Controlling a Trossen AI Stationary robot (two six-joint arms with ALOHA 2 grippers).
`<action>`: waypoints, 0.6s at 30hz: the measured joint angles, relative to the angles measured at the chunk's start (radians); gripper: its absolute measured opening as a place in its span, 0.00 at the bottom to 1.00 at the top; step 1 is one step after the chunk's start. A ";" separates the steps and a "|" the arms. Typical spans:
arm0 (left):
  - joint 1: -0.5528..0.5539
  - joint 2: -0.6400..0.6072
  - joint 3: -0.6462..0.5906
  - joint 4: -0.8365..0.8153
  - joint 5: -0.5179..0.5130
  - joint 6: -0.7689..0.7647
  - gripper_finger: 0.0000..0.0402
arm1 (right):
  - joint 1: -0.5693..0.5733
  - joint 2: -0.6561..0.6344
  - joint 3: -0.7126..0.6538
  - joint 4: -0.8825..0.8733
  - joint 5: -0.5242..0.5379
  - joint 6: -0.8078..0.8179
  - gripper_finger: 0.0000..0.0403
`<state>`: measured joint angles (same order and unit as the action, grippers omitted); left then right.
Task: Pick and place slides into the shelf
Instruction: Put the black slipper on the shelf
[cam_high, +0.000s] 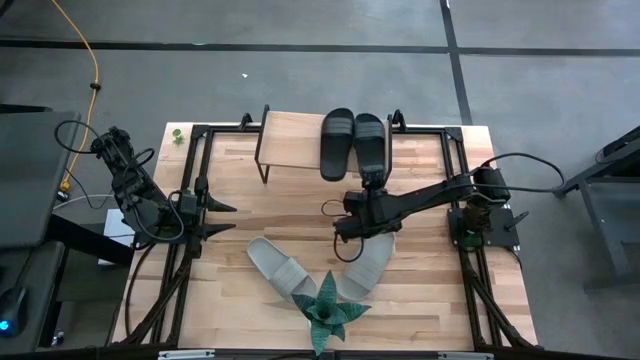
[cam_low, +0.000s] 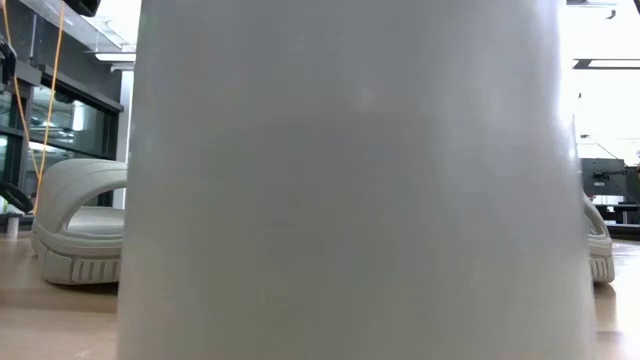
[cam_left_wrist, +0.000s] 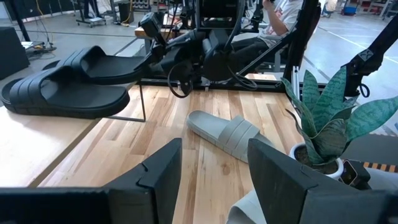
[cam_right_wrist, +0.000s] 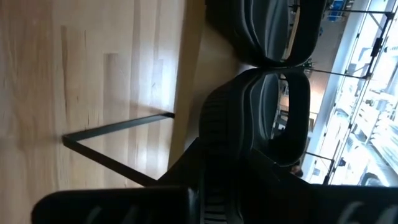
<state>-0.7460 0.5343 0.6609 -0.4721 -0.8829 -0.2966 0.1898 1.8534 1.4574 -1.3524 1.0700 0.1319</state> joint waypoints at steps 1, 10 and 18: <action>0.000 0.000 0.000 0.000 0.000 0.000 0.42 | 0.000 0.000 0.000 0.003 0.000 -0.007 0.09; 0.000 0.000 0.000 0.000 -0.001 0.000 0.42 | 0.000 0.000 0.000 0.018 -0.036 -0.020 0.19; 0.000 0.000 0.000 0.000 -0.002 0.000 0.42 | 0.001 0.000 0.000 0.020 -0.043 -0.013 0.36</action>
<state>-0.7460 0.5345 0.6609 -0.4725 -0.8852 -0.2966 0.1905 1.8534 1.4574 -1.3322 1.0274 0.1184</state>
